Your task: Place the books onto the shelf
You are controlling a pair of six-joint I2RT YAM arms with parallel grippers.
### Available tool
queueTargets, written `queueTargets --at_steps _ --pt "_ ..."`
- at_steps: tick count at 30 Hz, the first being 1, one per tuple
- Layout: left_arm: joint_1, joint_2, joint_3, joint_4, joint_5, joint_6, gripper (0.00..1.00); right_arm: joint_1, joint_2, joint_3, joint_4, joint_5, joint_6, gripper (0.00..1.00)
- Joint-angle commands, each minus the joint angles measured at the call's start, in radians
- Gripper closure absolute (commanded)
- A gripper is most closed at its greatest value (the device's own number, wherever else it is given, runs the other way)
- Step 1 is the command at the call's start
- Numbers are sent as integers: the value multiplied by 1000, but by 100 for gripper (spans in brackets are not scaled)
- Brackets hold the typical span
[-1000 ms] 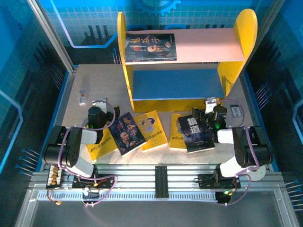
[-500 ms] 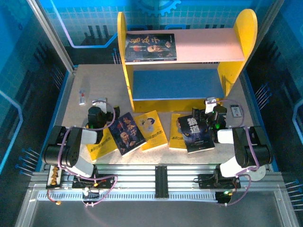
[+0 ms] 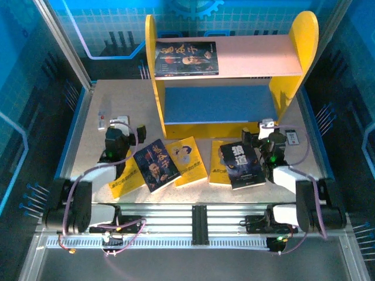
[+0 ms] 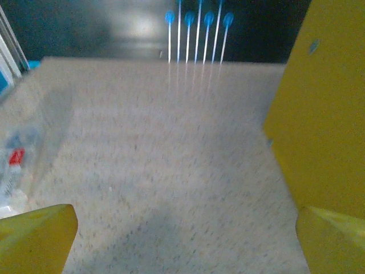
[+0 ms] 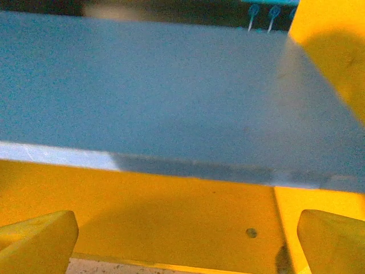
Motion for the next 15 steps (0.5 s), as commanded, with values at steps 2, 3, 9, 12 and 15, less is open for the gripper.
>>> queueTargets --at_steps 2,3,9,12,15 --pt "-38 -252 132 -301 -51 -89 1 77 -213 88 -292 132 -10 0" --pt "-45 -302 185 -406 -59 -139 1 92 -266 106 -359 143 7 0" --pt "-200 -414 352 -690 -49 -268 1 106 -394 222 -775 64 225 0" --pt "-315 -400 377 -739 -37 -366 1 109 -360 277 -959 35 325 0" --pt "-448 -311 430 -810 -42 -485 1 105 -325 305 -1084 -9 385 0"
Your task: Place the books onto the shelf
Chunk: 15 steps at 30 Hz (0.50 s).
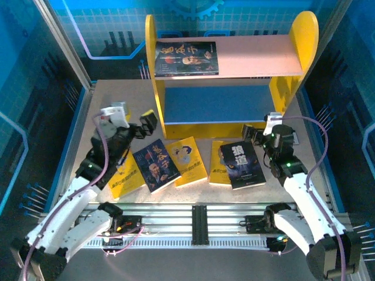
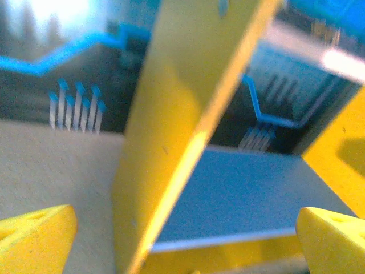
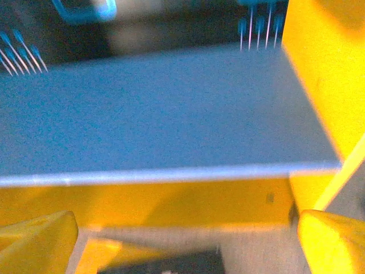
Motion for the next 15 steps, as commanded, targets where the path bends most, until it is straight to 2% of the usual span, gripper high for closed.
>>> queueTargets --at_steps 1,3,5,7,10,12,15 --pt "-143 102 54 -172 -14 -173 1 7 29 28 -286 -82 125 0" --pt "-274 184 91 -203 -84 -220 1 -8 42 23 -323 -136 144 0" --pt "-357 272 142 -247 -115 -290 1 -62 70 27 -365 -197 158 3" --pt "-399 382 214 -310 -80 -374 1 -154 109 29 -383 -291 163 8" --pt "-440 557 337 -392 31 -464 1 -272 179 43 -409 -423 148 14" --pt "-477 664 428 -444 81 -479 1 -311 226 67 -437 -474 131 17" --pt "-513 796 551 -512 125 -473 1 -320 272 91 -466 -473 122 20"
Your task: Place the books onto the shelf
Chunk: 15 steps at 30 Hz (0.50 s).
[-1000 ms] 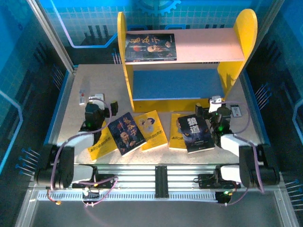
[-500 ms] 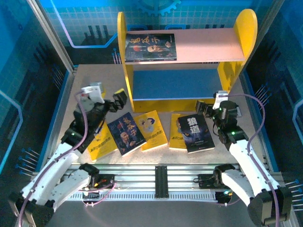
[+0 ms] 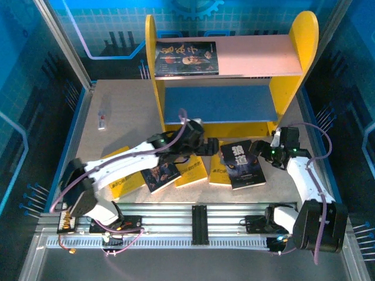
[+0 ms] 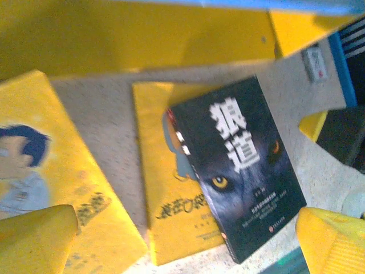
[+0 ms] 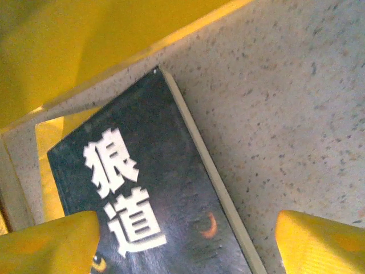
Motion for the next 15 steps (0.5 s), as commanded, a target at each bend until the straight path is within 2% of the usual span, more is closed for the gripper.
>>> queueTargets --at_steps 1,6,15 --pt "-38 103 115 -131 99 -56 1 -17 33 50 -72 -91 -7 21" --pt "-39 232 172 -97 249 -86 1 -27 103 49 -63 -81 -1 29" --pt "-38 342 184 -52 384 -94 1 -37 196 41 -54 -85 -28 34"
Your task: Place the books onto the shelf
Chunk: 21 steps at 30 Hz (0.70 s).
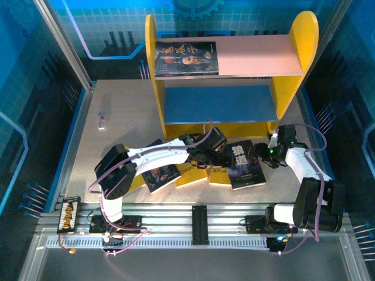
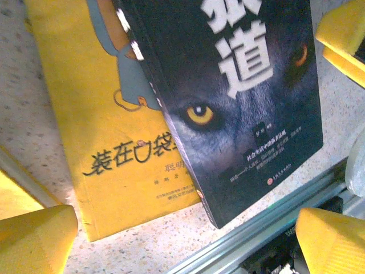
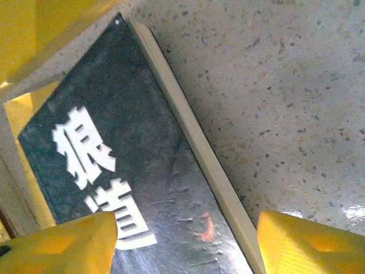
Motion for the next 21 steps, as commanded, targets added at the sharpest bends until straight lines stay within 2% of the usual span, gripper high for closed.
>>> queueTargets --at_steps 1,11,21 --pt "1 47 37 12 106 -6 1 -17 29 13 -25 -16 -24 35" --pt "1 121 69 30 170 -7 1 -12 80 9 -8 -23 -34 40" --pt "1 167 82 48 206 -26 1 69 102 -18 19 -41 -3 46"
